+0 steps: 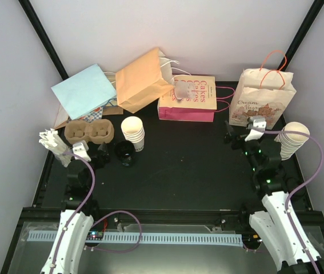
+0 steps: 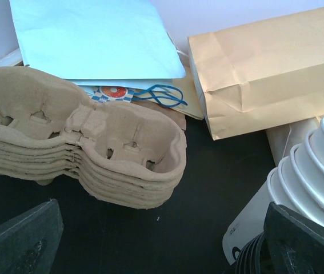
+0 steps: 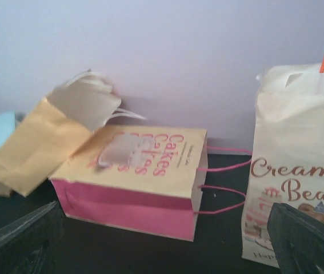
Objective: Pack the takeout coffee
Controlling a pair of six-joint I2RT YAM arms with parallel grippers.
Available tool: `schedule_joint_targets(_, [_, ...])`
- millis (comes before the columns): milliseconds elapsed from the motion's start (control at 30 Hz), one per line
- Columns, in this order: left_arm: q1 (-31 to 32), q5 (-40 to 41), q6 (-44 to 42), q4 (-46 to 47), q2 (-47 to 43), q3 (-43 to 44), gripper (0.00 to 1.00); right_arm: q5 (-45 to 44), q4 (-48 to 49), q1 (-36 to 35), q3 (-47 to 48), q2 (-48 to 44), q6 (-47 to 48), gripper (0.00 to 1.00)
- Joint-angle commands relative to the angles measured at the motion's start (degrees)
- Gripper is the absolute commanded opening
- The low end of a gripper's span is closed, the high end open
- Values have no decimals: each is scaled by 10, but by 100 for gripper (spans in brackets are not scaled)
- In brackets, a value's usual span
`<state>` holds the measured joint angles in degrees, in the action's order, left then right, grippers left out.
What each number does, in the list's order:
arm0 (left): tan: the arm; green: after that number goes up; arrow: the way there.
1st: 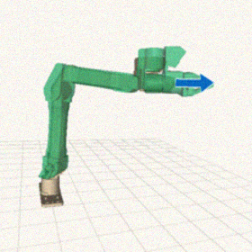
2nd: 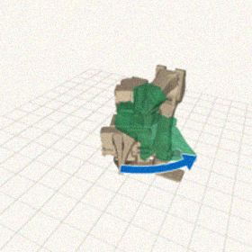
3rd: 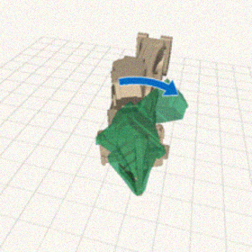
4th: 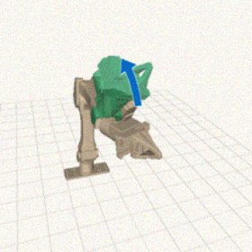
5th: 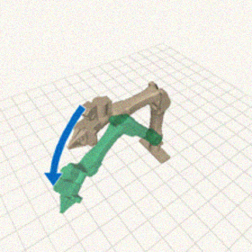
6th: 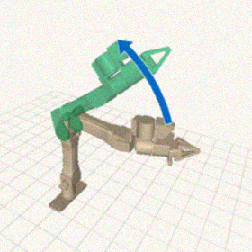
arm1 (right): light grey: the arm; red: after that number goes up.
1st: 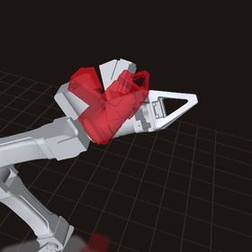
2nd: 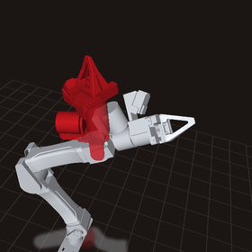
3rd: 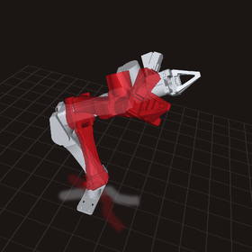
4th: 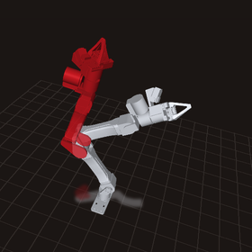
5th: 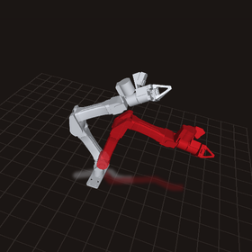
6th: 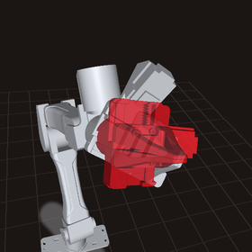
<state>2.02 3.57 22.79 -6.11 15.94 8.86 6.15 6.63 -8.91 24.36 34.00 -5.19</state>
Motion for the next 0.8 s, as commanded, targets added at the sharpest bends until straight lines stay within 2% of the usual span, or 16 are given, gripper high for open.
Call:
schedule_joint_targets(0, [3,12,5,-3,-10,5,99,-24,-102,2,94,52,-117,100])
schedule_joint_targets(267, [2,14,6,-4,-13,4,99,-13,-261,2,271,211,-173,100])
schedule_joint_targets(500, [2,14,6,-5,-14,4,99,64,-259,2,321,301,-148,100])
schedule_joint_targets(767, [2,13,6,-3,-12,4,99,98,-342,2,428,407,-135,100])
